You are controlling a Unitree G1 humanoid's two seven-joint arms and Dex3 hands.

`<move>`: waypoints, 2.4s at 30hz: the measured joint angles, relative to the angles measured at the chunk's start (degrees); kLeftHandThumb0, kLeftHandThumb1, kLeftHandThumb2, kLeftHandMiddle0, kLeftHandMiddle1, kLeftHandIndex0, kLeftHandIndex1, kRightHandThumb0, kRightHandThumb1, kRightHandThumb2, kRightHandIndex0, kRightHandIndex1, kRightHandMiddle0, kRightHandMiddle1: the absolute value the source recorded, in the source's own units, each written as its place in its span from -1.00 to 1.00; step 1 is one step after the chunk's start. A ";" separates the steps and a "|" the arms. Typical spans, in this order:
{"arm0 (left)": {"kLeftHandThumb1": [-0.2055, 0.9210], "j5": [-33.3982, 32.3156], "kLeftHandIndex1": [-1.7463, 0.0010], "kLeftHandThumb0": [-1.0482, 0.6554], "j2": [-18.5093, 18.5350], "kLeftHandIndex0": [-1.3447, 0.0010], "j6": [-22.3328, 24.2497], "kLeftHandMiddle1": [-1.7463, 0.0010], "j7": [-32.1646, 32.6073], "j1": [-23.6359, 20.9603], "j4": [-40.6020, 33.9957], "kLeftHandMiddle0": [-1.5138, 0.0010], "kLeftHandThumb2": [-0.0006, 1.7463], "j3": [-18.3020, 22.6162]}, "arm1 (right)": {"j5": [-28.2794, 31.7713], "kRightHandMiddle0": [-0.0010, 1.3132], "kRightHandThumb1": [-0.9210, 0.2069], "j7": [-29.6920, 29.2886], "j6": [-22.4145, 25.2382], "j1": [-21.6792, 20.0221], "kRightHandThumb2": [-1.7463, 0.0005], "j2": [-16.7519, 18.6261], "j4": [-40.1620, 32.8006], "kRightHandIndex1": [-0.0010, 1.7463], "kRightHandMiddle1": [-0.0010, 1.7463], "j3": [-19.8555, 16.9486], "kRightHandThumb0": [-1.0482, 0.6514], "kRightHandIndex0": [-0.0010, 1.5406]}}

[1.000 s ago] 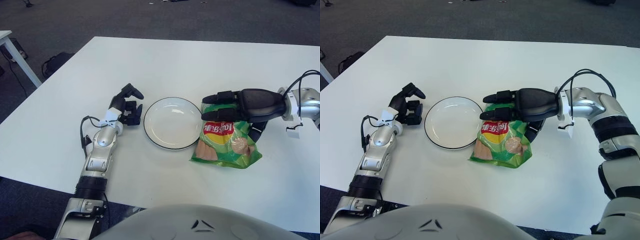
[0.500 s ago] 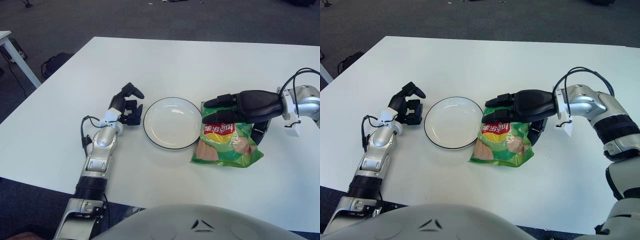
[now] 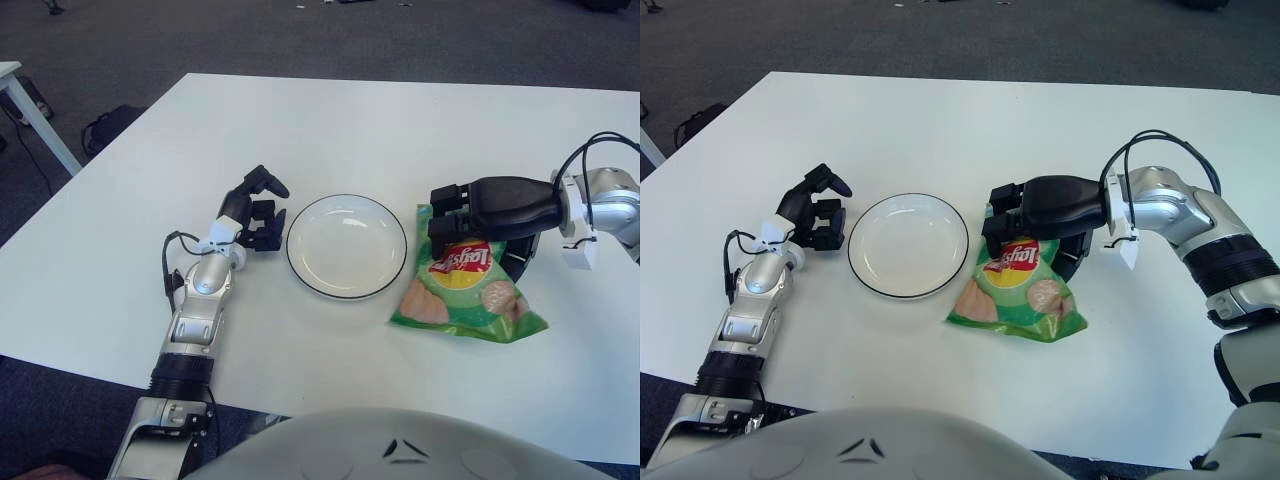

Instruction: Put the snack into the plate.

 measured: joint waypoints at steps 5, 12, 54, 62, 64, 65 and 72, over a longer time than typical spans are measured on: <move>0.09 -0.70 -1.00 -0.30 -0.09 0.20 -0.21 -1.00 -0.28 -0.01 0.04 -0.62 0.37 0.31 | -0.33 0.07 0.59 1.71 3.43 0.48 -0.85 0.00 -1.22 0.89 1.00 -2.39 0.24 -0.01; 0.09 -0.87 -1.00 -0.30 -0.09 0.20 -0.23 -1.00 -0.47 -0.02 0.18 -0.62 0.38 0.46 | 0.21 0.08 0.72 3.13 6.85 2.10 -0.92 0.01 -1.38 0.83 1.00 -4.85 0.24 0.14; 0.07 -2.20 -1.00 -0.30 0.36 0.19 1.31 -1.00 -1.47 -0.80 2.88 -0.61 0.39 1.72 | -12.99 0.05 0.74 -18.38 26.08 -5.17 -0.94 19.16 -1.85 0.84 1.00 -22.28 0.23 0.19; 0.10 -3.19 -1.00 -0.29 0.11 0.21 2.05 -1.00 -1.46 -1.47 3.67 -0.61 0.37 2.30 | -22.25 0.07 0.79 -26.10 28.80 -9.35 -1.00 25.95 0.36 0.91 1.00 -18.98 0.23 0.20; 0.11 -3.22 -1.00 -0.29 -0.01 0.21 2.07 -1.00 -1.43 -1.58 3.78 -0.60 0.36 2.48 | -21.58 0.06 0.78 -25.55 26.97 -11.21 -1.00 26.81 1.99 0.92 1.00 -17.67 0.23 0.19; 0.11 -3.22 -1.00 -0.29 -0.09 0.21 2.08 -1.00 -1.37 -1.60 3.82 -0.60 0.36 2.61 | -20.52 0.06 0.78 -24.75 26.04 -12.21 -1.00 27.30 3.10 0.92 1.00 -16.95 0.23 0.19; 0.13 -3.22 -1.00 -0.29 -0.61 0.22 2.28 -1.00 -0.91 -2.13 3.98 -0.58 0.34 2.80 | -6.75 0.07 0.80 -13.62 24.48 -13.37 -1.00 30.86 4.14 0.89 1.00 -12.98 0.23 0.22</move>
